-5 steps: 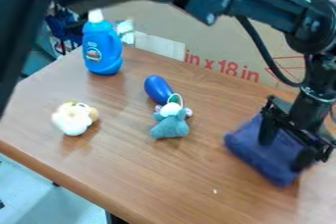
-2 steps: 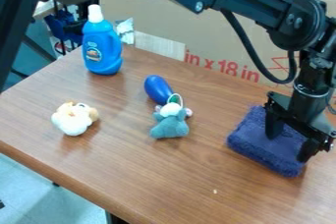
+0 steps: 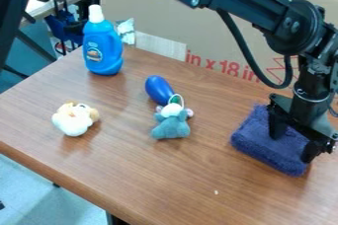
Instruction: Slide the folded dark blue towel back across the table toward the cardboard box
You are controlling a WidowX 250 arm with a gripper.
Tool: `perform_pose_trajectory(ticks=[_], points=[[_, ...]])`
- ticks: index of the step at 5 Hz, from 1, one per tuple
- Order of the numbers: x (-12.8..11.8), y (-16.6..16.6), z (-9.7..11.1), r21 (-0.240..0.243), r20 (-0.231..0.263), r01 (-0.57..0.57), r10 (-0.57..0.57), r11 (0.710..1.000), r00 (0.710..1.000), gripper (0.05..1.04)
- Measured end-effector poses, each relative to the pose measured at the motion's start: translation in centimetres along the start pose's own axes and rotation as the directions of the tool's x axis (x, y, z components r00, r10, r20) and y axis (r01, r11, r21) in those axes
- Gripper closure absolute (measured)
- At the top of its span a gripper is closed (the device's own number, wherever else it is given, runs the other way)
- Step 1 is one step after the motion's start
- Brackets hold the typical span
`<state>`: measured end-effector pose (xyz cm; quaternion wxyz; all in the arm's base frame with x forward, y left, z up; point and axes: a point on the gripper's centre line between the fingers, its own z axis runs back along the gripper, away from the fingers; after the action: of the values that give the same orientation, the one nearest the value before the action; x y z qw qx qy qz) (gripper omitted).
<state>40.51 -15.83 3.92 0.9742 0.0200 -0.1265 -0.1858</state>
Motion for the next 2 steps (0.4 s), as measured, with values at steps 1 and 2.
perform_pose_trajectory(ticks=[1,2], points=[[1.1,0.9,0.0,0.057,0.090,0.010,-0.015,0.998,0.996,0.082],[2.8,1.9,0.6,0.110,0.131,0.017,-0.032,0.994,0.991,0.082]])
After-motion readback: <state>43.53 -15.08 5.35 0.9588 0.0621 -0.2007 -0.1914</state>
